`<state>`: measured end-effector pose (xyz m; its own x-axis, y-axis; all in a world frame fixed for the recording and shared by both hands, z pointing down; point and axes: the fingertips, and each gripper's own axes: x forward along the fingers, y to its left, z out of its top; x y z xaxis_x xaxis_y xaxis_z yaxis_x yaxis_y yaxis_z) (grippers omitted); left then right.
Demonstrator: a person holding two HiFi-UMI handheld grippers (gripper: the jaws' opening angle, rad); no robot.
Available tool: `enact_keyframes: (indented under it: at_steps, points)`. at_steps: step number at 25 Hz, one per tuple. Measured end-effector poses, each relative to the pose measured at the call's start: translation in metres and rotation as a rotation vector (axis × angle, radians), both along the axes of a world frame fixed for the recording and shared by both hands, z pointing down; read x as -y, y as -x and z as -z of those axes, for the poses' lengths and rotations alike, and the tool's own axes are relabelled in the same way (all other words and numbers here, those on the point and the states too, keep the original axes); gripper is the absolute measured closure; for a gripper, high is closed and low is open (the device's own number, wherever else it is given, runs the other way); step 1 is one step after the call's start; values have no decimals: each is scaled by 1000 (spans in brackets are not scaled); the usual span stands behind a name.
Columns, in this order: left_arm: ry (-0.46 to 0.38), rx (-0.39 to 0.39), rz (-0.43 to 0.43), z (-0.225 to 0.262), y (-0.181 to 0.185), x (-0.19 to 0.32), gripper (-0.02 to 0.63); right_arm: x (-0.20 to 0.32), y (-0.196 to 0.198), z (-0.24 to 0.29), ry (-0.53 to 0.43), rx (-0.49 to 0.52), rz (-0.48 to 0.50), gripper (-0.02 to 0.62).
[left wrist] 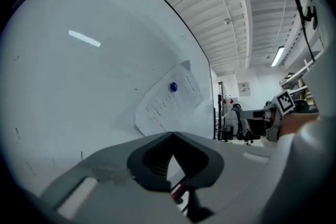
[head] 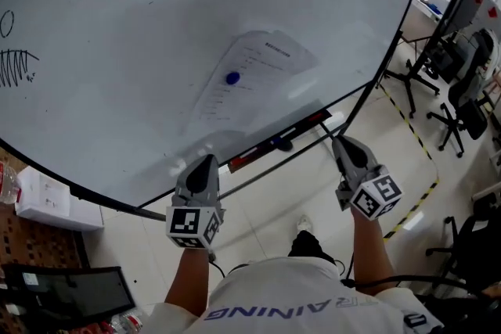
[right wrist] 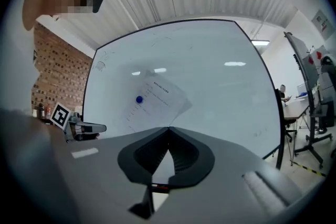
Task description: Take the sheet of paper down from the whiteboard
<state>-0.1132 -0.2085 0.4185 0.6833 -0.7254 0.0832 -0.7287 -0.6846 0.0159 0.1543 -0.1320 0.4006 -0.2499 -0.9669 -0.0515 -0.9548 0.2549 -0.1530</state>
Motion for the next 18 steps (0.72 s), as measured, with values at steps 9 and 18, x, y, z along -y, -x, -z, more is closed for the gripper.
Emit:
enact_keyframes:
  at_steps: [9, 18]
  points:
    - [-81, 13, 263, 43, -47, 39, 604, 96, -46, 43, -68, -19, 298, 588]
    - [-111, 11, 369, 71, -56, 53, 604, 141, -32, 58, -101, -9, 455, 588]
